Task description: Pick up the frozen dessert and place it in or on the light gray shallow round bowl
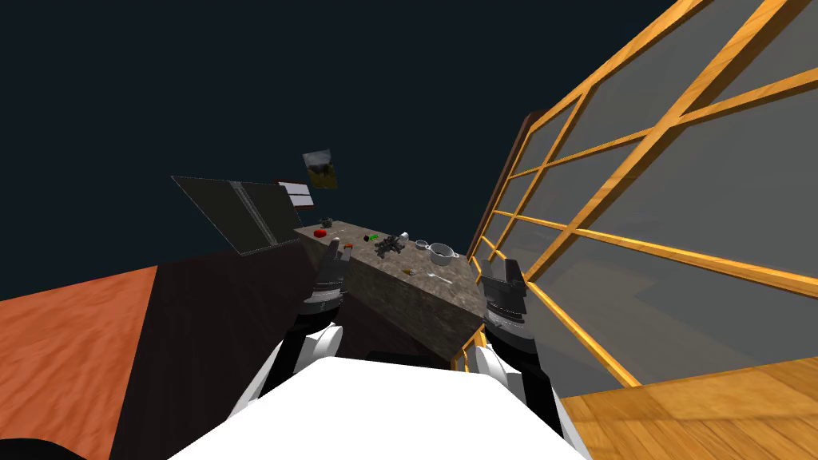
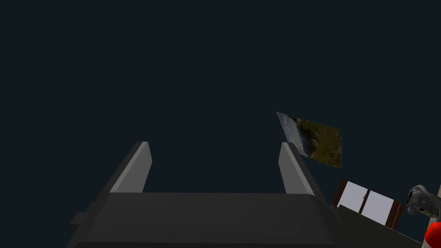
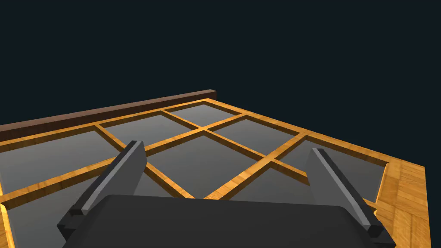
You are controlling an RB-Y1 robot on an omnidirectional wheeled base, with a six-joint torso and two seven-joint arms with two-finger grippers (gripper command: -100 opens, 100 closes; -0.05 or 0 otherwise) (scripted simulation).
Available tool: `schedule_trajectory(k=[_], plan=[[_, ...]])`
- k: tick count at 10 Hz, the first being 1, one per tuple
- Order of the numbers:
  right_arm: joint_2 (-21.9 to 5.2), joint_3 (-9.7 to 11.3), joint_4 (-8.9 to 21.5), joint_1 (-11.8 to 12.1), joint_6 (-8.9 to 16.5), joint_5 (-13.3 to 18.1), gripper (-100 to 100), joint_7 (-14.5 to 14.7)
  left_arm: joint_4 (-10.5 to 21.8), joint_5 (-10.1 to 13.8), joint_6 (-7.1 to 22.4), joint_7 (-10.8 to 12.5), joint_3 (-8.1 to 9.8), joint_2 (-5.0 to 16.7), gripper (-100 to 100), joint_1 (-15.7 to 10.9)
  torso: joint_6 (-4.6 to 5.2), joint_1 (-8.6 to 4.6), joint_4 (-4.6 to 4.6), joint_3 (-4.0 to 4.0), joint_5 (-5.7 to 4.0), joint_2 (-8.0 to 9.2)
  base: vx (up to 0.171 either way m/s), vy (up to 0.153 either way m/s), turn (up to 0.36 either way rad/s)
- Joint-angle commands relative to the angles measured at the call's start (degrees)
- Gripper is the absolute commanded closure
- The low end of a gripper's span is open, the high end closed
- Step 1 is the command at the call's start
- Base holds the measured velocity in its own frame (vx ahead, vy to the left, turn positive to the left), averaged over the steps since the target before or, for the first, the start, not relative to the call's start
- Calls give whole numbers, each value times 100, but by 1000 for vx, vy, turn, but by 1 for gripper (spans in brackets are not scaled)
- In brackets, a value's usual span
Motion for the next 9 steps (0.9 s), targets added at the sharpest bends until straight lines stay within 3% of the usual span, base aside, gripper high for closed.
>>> schedule_trajectory(k=[1, 5, 9], plan=[[0, 0, 0, 0, 0, 0, 0, 0, 29, 25, 80, 2, 49, 173, -100, -35, 0, 0, 0, 0, 0, 0, -2, -2, -21], [0, 0, 0, 0, 0, 0, 0, 0, 206, 157, 543, 8, 308, 693, -100, -205, 1, 1, 0, 1, 0, 2, -7, -4, -45], [0, 0, 0, 0, 0, 0, 0, 0, 489, 337, 1310, 17, 695, 1109, -100, -470, 1, -3, 1, 2, -1, 3, -11, -16, -69]])
